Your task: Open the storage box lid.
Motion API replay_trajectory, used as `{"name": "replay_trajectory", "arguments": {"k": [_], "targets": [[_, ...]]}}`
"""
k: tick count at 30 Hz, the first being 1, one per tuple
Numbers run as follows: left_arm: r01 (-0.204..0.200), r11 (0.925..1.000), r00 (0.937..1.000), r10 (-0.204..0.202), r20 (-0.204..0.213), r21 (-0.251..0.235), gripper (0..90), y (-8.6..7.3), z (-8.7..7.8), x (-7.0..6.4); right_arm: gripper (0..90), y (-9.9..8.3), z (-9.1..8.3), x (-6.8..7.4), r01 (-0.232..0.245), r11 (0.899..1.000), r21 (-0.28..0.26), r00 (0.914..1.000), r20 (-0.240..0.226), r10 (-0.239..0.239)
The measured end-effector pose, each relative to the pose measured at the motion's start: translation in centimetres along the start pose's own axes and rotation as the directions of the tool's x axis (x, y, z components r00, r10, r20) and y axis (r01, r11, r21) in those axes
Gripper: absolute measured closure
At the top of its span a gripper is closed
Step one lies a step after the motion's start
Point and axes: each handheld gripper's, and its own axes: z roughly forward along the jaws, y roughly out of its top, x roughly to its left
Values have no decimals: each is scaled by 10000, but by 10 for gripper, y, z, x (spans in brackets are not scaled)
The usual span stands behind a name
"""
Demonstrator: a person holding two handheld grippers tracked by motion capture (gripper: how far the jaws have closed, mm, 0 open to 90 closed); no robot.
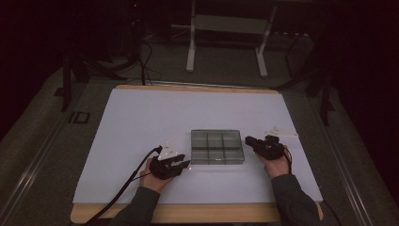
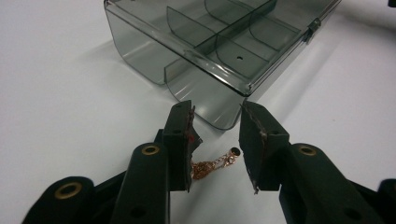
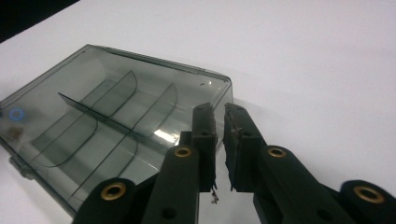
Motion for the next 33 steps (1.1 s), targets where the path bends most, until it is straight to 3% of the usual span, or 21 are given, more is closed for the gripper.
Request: {"name": "replay_trajectory", "arguments": {"k": [9, 16, 33], "targets": [[-22, 9999, 9999, 24, -131, 151, 608, -1, 2, 2, 789, 3, -4, 7, 279, 9996, 23, 9991, -324, -278], [-56, 9997, 9999, 58, -100, 238, 621, -2, 3, 1, 900, 4, -5, 13, 630, 9980, 42, 9962, -607, -626], [-32, 9994, 9998, 37, -179, 333, 621, -2, 3, 1, 900, 3, -3, 36, 1157, 9931, 178, 9863, -1205, -1127]]}}
